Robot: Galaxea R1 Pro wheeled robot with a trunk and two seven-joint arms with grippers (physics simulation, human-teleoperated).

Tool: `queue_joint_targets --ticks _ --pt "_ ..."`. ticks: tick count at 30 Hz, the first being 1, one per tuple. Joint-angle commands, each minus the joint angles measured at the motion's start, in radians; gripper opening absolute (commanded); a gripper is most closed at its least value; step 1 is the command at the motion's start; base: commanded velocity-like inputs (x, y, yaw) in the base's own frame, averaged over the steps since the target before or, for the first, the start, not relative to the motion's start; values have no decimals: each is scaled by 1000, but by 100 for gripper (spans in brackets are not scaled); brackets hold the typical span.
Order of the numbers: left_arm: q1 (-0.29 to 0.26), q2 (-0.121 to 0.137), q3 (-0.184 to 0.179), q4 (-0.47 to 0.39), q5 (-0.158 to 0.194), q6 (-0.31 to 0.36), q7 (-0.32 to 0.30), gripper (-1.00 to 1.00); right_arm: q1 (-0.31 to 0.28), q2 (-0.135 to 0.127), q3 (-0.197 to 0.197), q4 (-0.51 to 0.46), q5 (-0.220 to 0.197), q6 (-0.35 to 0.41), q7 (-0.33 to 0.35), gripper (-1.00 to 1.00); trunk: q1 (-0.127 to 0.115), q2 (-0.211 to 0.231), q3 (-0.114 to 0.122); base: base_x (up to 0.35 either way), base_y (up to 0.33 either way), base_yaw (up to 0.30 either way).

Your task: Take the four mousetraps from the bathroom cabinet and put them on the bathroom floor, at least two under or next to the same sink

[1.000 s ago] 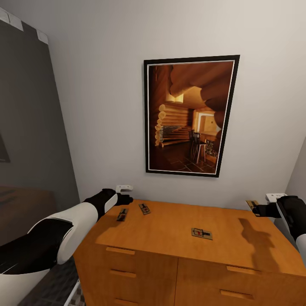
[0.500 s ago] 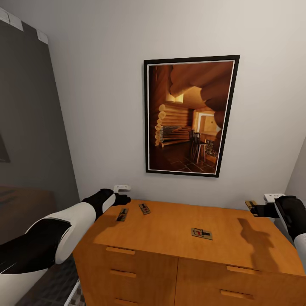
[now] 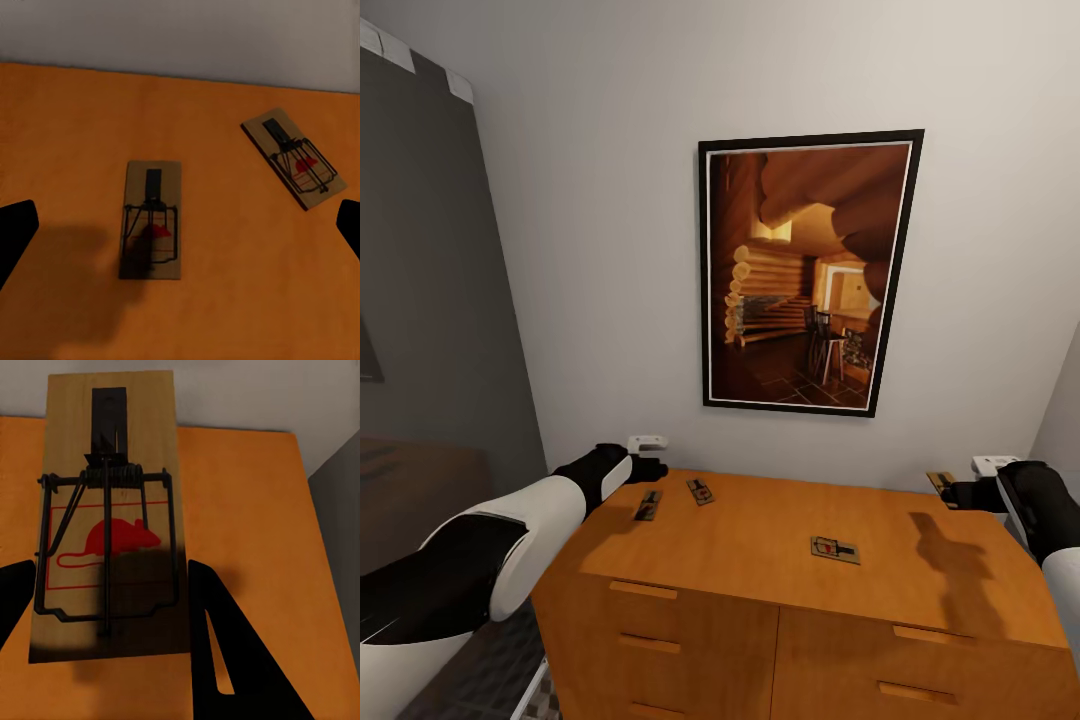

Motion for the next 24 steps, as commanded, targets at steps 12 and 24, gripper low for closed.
queue_joint_targets --ticks 12,24 --pt "-1 -1 -8 -1 10 5 0 100 -1 0 -3 -1 10 4 4 -100 0 -2 -2 0 0 0" --pt "-1 -7 -6 -2 10 5 0 100 -1 -2 -3 -2 11 3 4 -100 0 -2 -2 0 0 0"
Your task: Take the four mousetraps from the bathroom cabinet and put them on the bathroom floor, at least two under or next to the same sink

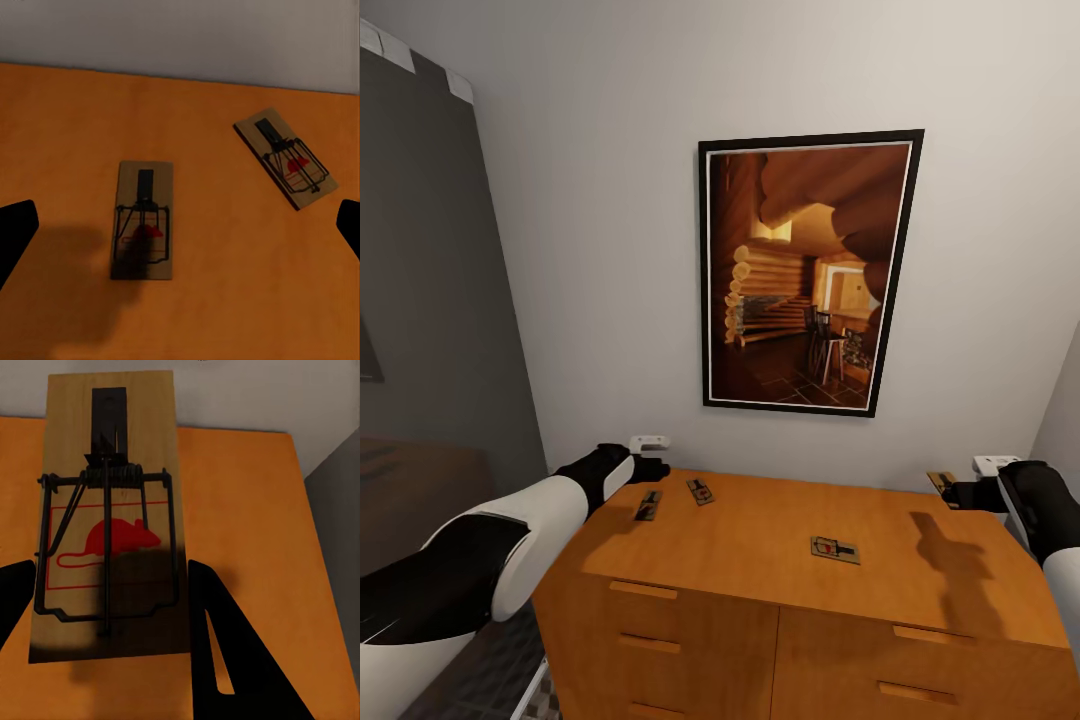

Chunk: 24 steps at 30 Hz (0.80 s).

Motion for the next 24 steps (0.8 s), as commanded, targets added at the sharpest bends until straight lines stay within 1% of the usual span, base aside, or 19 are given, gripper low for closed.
queue_joint_targets --ticks 1,19,24 --pt "-1 -1 -8 -1 10 5 0 100 -1 0 -3 -1 8 4 6 -100 0 -2 -2 0 0 0" --pt "-1 -11 -7 -1 11 5 28 100 -1 -1 -3 -2 9 4 6 -100 0 -2 -2 0 0 0" --pt "-1 -12 -8 -1 11 5 29 100 0 -1 -3 -2 9 4 6 -100 20 -37 -18 0 0 0"
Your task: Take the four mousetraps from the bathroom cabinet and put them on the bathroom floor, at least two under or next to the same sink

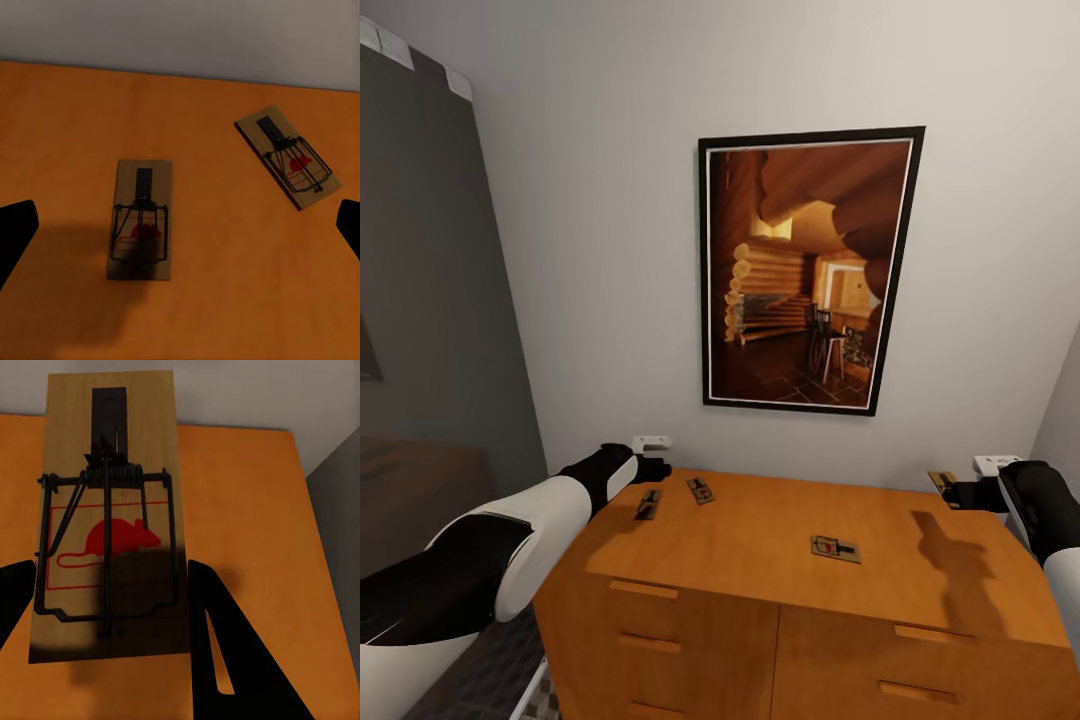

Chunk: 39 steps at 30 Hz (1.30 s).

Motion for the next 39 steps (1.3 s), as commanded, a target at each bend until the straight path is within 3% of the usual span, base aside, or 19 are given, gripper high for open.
queue_joint_targets --ticks 1,7,16,36,39 --pt "-1 0 -8 -2 10 5 3 100 -1 0 -3 -1 8 4 6 -100 4 -9 -5 0 0 0" --pt "-1 0 -8 -2 11 5 3 100 -1 -2 -3 -1 8 3 7 -100 27 -51 -24 0 0 0" --pt "-1 -4 -8 -2 9 5 4 100 -1 -4 -3 -1 9 3 6 -100 27 -51 -24 0 0 0" --pt "-1 -8 -10 -2 2 4 5 100 -1 -2 -3 -1 10 2 6 -100 104 -191 -87 0 0 0" --pt "-1 -8 -10 -2 1 4 5 100 -1 -2 -3 -1 10 3 6 -100 104 -191 -87 0 0 0"
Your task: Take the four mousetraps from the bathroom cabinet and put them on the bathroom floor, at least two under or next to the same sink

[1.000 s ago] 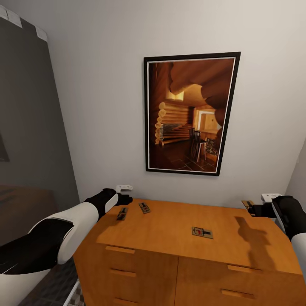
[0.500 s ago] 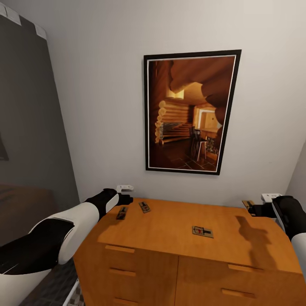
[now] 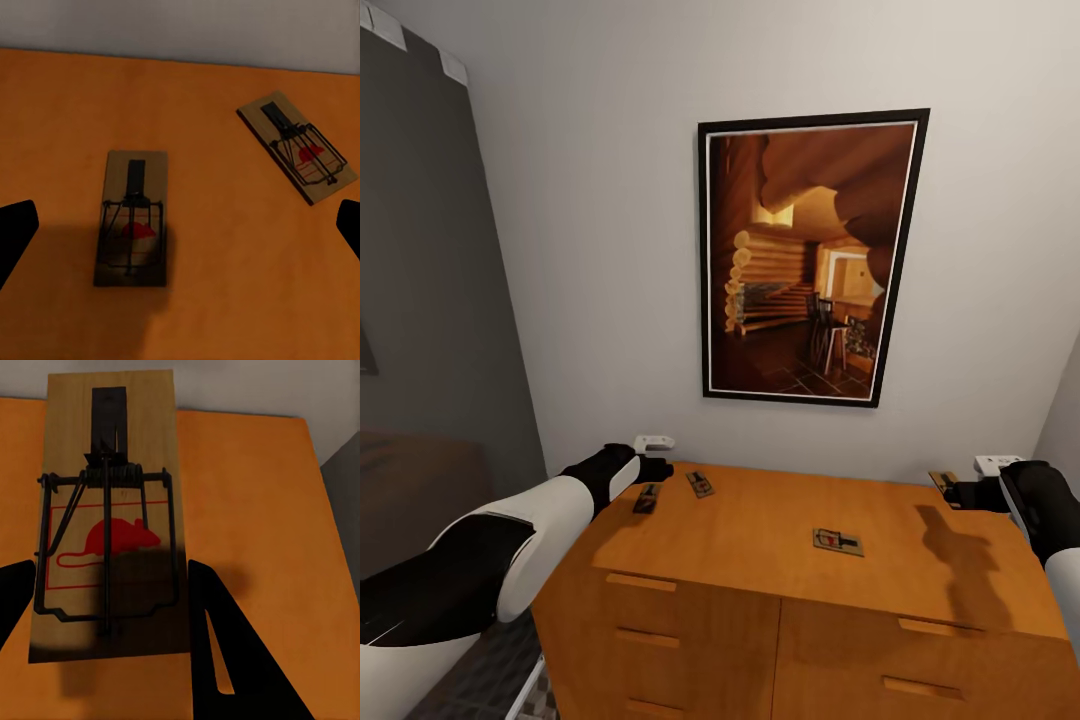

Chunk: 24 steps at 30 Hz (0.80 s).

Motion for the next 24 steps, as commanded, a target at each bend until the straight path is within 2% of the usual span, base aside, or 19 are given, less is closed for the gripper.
queue_joint_targets --ticks 1,24 --pt "-1 0 -8 -2 10 5 3 100 -1 0 -3 -1 8 3 6 -100 0 -1 -2 0 0 0" --pt "-1 -1 -8 -2 11 8 2 100 -1 9 -2 -10 10 9 10 -100 0 -1 -2 0 0 0"
